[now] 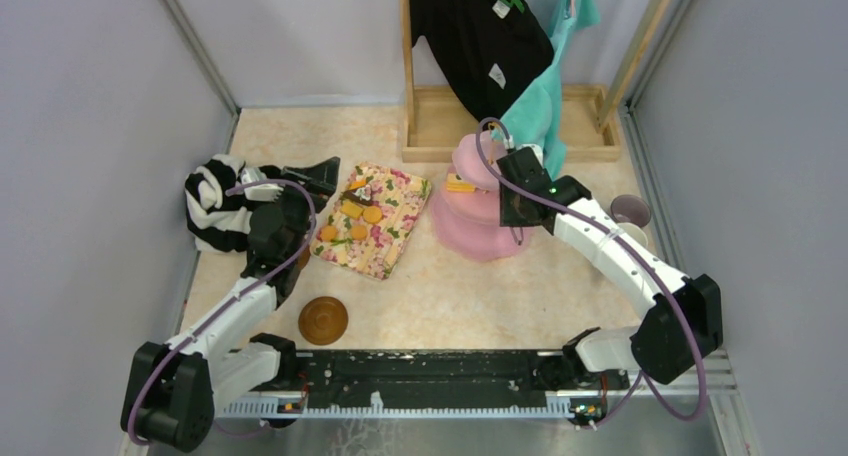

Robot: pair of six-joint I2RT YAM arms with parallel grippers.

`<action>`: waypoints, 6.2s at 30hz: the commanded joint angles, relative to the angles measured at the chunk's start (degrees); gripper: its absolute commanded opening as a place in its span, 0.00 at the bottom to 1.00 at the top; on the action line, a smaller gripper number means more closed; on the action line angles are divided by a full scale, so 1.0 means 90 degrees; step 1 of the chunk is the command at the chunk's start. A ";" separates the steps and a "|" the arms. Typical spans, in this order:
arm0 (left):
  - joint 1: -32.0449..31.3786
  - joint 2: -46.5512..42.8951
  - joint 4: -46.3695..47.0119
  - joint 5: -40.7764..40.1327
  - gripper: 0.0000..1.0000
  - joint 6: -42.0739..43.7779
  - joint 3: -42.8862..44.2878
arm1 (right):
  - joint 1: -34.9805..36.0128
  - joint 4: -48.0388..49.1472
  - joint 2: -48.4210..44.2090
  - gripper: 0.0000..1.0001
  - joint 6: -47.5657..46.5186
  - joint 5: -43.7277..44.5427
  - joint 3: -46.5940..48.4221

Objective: Serve the afternoon tea
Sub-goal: Place the desert on the desert table, then pick up the desert from the tray.

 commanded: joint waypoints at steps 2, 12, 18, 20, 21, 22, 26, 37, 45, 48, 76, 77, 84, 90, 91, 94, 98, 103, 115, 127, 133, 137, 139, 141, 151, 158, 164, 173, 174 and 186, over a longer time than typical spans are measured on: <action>-0.0033 0.0018 0.0249 -0.0006 0.99 0.0003 -0.0033 | -0.0089 0.0213 -0.0066 0.35 0.0046 0.0005 0.0272; -0.0033 -0.0047 0.0216 0.0008 0.99 -0.0010 -0.0058 | -0.0092 0.0133 -0.0250 0.35 0.0073 0.0000 0.0213; -0.0032 -0.0069 0.0191 -0.0005 0.99 -0.0002 -0.0056 | -0.0089 0.0081 -0.0345 0.35 0.0098 -0.0001 0.0176; -0.0031 -0.0065 0.0181 0.0004 0.99 -0.0008 -0.0062 | -0.0091 0.0075 -0.0378 0.35 0.0112 -0.0004 0.0142; -0.0030 -0.0061 0.0175 0.0005 0.99 -0.0016 -0.0063 | -0.0096 0.0070 -0.0399 0.35 0.0117 -0.0009 0.0123; -0.0033 -0.0052 0.0173 0.0005 0.99 -0.0017 -0.0063 | -0.0090 0.0065 -0.0417 0.35 0.0117 -0.0011 0.0109; -0.0033 -0.0057 0.0176 0.0015 0.99 -0.0035 -0.0073 | -0.0085 0.0028 -0.0481 0.35 0.0126 0.0004 0.0045; -0.0030 -0.0084 0.0171 0.0034 0.99 -0.0039 -0.0099 | -0.0094 0.0004 -0.0545 0.37 0.0166 -0.0041 -0.0052; -0.0033 -0.0089 0.0170 0.0045 0.99 -0.0056 -0.0108 | -0.0089 0.0005 -0.0620 0.37 0.0185 -0.0070 -0.0099; -0.0033 -0.0089 0.0171 0.0056 0.99 -0.0065 -0.0093 | -0.0091 0.0006 -0.0643 0.37 0.0182 -0.0077 -0.0099; -0.0033 -0.0116 -0.0101 -0.0049 0.99 0.0046 -0.0047 | -0.0057 -0.0007 -0.1284 0.30 0.0182 -0.0217 -0.0305; -0.0033 -0.0117 -0.0138 -0.0061 0.99 0.0070 -0.0046 | -0.0009 -0.0011 -0.1301 0.29 0.0169 -0.0183 -0.0296; -0.0032 -0.0316 -0.0519 -0.0217 0.99 0.0226 0.0007 | 0.0699 -0.0205 -0.1500 0.28 0.0194 0.0428 -0.0022; -0.0031 -0.0686 -0.0980 -0.0433 0.99 0.0380 0.0048 | 0.1641 -0.0398 -0.1739 0.26 0.0356 0.0808 0.0365; -0.0033 -0.0739 -0.1098 -0.0432 0.99 0.0391 0.0063 | 0.1852 -0.0442 -0.1740 0.26 0.0385 0.0926 0.0432; -0.0024 -0.0839 -0.1353 -0.0461 0.99 0.0357 0.0109 | 0.2496 -0.0505 -0.1653 0.26 0.0489 0.1251 0.0625; 0.0020 -0.1043 -0.1756 -0.0498 0.99 0.0261 0.0097 | 0.3137 -0.0454 -0.1434 0.26 0.0559 0.1545 0.0840; 0.0137 -0.1264 -0.2308 -0.0376 0.99 0.0007 0.0131 | 0.3612 -0.0022 -0.0979 0.24 0.0441 0.1426 0.1020; 0.1090 -0.1095 -0.3468 0.0562 0.99 -0.0639 0.0596 | 0.3654 0.1006 0.1351 0.26 -0.0974 0.1000 0.2588; 0.1949 -0.0611 -0.3054 0.1423 0.99 -0.1701 0.0168 | 0.3034 0.0595 0.4010 0.32 -0.2332 -0.0382 0.5495; 0.2267 -0.0248 -0.2650 0.1791 0.99 -0.1894 0.0087 | 0.2795 0.0445 0.4924 0.32 -0.2690 -0.0620 0.6483; 0.2386 0.0075 -0.2388 0.1987 0.99 -0.1932 0.0094 | 0.2618 0.0292 0.5450 0.32 -0.2770 -0.0831 0.7111; 0.2457 0.0222 -0.2288 0.2098 0.99 -0.1924 0.0117 | 0.2558 0.0129 0.5732 0.32 -0.2795 -0.0939 0.7454; 0.2546 0.0327 -0.2213 0.2182 0.99 -0.1918 0.0116 | 0.2549 0.0063 0.5891 0.32 -0.2859 -0.1015 0.7625; 0.2840 0.0669 -0.1836 0.2554 0.99 -0.1975 0.0044 | 0.2538 0.0014 0.6267 0.33 -0.2998 -0.1223 0.7756; 0.2878 0.0785 -0.1688 0.2628 0.99 -0.2004 -0.0017 | 0.2538 0.0104 0.6276 0.33 -0.3022 -0.1464 0.7558; 0.2877 0.0837 -0.1571 0.2670 0.99 -0.2053 -0.0075 | 0.2543 0.0092 0.6317 0.34 -0.3080 -0.1546 0.7410; 0.2883 0.0964 -0.1384 0.2796 0.99 -0.2144 -0.0086 | 0.2538 0.0282 0.6326 0.35 -0.3239 -0.1469 0.7233; 0.2886 0.0965 -0.1395 0.2789 0.99 -0.2133 -0.0083 | 0.2538 0.0296 0.6336 0.35 -0.3257 -0.1457 0.7226; 0.2879 0.1058 -0.1281 0.2821 0.99 -0.2154 -0.0097 | 0.2538 0.0449 0.6415 0.35 -0.3603 -0.1000 0.7144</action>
